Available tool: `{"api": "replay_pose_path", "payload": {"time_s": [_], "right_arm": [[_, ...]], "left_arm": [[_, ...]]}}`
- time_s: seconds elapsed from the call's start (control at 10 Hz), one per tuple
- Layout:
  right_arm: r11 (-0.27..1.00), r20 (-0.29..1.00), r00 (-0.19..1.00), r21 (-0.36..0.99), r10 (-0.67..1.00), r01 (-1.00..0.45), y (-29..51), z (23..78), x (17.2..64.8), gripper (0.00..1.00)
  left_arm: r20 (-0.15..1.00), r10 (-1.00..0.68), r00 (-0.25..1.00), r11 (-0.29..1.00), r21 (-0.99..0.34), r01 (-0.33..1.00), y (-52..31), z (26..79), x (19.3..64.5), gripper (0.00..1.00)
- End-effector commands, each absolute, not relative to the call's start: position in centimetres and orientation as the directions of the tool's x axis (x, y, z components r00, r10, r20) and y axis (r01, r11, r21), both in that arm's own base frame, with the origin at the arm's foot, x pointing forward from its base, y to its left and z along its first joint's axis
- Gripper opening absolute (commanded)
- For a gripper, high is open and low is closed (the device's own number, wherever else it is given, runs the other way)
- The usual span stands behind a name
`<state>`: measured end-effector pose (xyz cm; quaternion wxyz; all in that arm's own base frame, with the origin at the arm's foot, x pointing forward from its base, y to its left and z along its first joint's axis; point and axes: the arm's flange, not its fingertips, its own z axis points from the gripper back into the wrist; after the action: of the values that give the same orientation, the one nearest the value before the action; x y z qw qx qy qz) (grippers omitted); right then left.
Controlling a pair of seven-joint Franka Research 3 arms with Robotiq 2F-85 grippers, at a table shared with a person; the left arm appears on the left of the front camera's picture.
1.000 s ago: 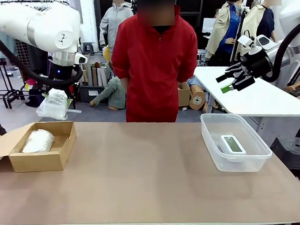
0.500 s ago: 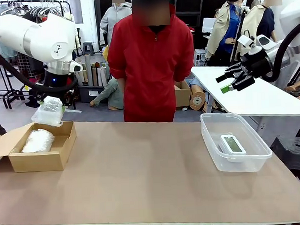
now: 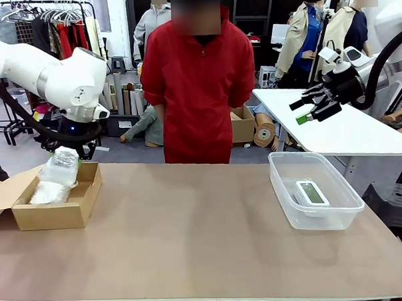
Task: Separate and place wrapped and unwrapped clocks.
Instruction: If the picked Digital clock is wrapped, place it in the Package Box ; if not, place it in the Organizing box.
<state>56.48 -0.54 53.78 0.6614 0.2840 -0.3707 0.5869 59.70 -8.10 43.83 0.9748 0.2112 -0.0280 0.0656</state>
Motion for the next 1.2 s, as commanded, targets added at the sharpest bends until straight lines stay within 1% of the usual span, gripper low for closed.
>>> {"api": "replay_pose_path", "payload": {"time_s": [0.0,0.1,0.2,0.3,0.6,0.8,1.1], "right_arm": [[0.139,0.823,0.019,-0.073,0.567,-0.988,-0.5,53.9,56.3,1.0],[0.139,0.823,0.019,-0.073,0.567,-0.988,-0.5,53.9,56.3,1.0],[0.139,0.823,0.019,-0.073,0.567,-0.988,-0.5,53.9,56.3,1.0],[0.139,0.823,0.019,-0.073,0.567,-0.988,-0.5,53.9,56.3,1.0],[0.139,0.823,0.019,-0.073,0.567,-0.988,-0.5,53.9,56.3,1.0],[0.139,0.823,0.019,-0.073,0.567,-0.988,-0.5,53.9,56.3,1.0],[0.139,0.823,0.019,-0.073,0.567,-0.988,-0.5,53.9,56.3,1.0]], "left_arm": [[0.116,0.124,0.985,0.886,0.434,-0.163,-8.3,42.7,59.2,0.0],[0.074,0.137,0.988,0.892,0.424,-0.155,-8.5,42.2,59.4,0.0],[-0.084,0.183,0.98,0.915,0.379,-0.139,-8.6,42.5,59.9,0.0],[0.08,0.115,0.99,0.896,0.423,-0.138,-8.6,42.3,59.6,0.0],[0.08,0.115,0.99,0.896,0.423,-0.138,-8.6,42.3,59.6,0.0],[0.022,0.101,0.995,0.906,0.412,-0.101,-9.2,41.7,59.7,0.0],[0.007,0.088,0.996,0.913,0.399,-0.084,-9.0,41.0,59.8,0.0]]}}
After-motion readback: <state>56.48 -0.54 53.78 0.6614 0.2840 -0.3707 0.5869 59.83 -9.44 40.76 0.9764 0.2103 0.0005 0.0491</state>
